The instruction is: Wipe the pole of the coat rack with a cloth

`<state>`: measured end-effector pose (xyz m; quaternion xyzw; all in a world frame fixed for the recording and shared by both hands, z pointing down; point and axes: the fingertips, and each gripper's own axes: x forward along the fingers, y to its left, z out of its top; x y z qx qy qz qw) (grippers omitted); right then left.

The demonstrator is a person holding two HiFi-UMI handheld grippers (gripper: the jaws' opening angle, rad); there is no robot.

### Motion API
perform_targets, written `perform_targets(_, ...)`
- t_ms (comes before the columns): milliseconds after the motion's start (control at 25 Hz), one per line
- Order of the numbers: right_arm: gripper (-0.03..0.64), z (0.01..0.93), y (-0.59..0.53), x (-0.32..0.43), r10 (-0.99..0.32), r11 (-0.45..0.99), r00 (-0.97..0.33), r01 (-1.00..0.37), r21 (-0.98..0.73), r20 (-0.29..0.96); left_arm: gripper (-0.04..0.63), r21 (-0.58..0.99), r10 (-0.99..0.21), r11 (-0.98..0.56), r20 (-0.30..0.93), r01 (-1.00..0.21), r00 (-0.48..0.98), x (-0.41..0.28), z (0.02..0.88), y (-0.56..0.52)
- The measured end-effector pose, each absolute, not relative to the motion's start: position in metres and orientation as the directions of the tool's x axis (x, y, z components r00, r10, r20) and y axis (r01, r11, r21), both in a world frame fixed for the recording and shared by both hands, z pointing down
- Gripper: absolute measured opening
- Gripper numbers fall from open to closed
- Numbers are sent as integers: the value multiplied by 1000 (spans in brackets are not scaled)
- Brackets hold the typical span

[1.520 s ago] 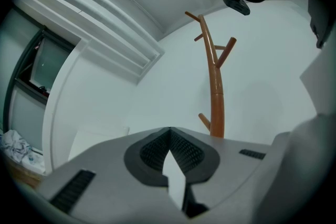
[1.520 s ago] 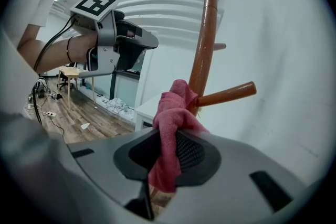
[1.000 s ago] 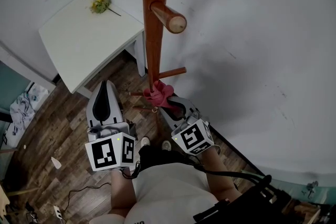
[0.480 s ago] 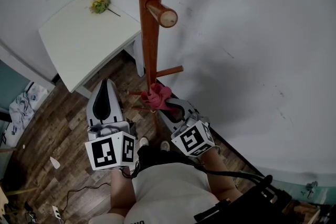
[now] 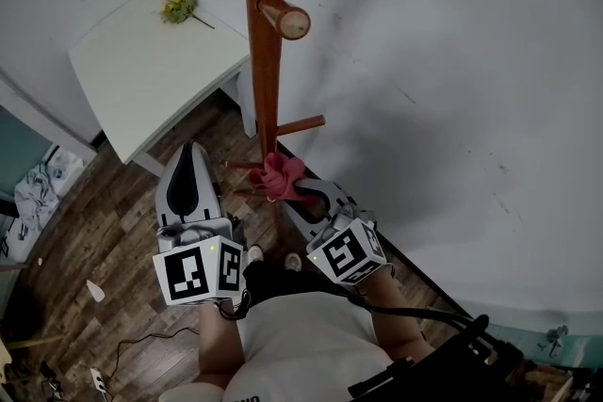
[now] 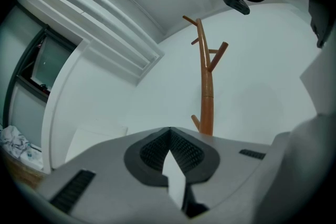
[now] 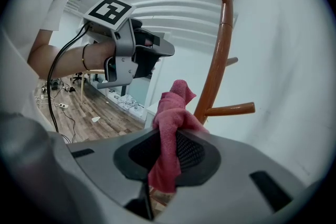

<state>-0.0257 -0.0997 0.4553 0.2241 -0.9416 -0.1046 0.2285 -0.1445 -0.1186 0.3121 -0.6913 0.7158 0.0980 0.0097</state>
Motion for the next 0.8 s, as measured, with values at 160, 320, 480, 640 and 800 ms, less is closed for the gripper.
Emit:
perform_targets(160, 81, 451, -95, -26, -449, 888, -805, -353, 296, 387, 9, 128, -987, 22, -153, -992, -41, -142, 312, -118)
perform_targets(320, 81, 444, -89, -26, -423, 901, -820, -335, 277, 385, 9, 130, -987, 19, -157, -991, -39, -141, 310, -117)
perform_targets(480, 81, 438, -85, -25, -396, 914, -840, -321, 249, 371, 9, 129, -986, 19, -162, -991, -40, -141, 309, -117)
perform_targets(640, 81, 429, -81, -23, -370, 926, -864, -315, 207, 342, 9, 135, -985, 23, -169, -991, -45, -142, 307, -119)
perform_targets(800, 81, 414, -80, -19, -362, 930, -885, -319, 184, 293, 9, 134, -983, 17, -177, -991, -40, -142, 305, -122)
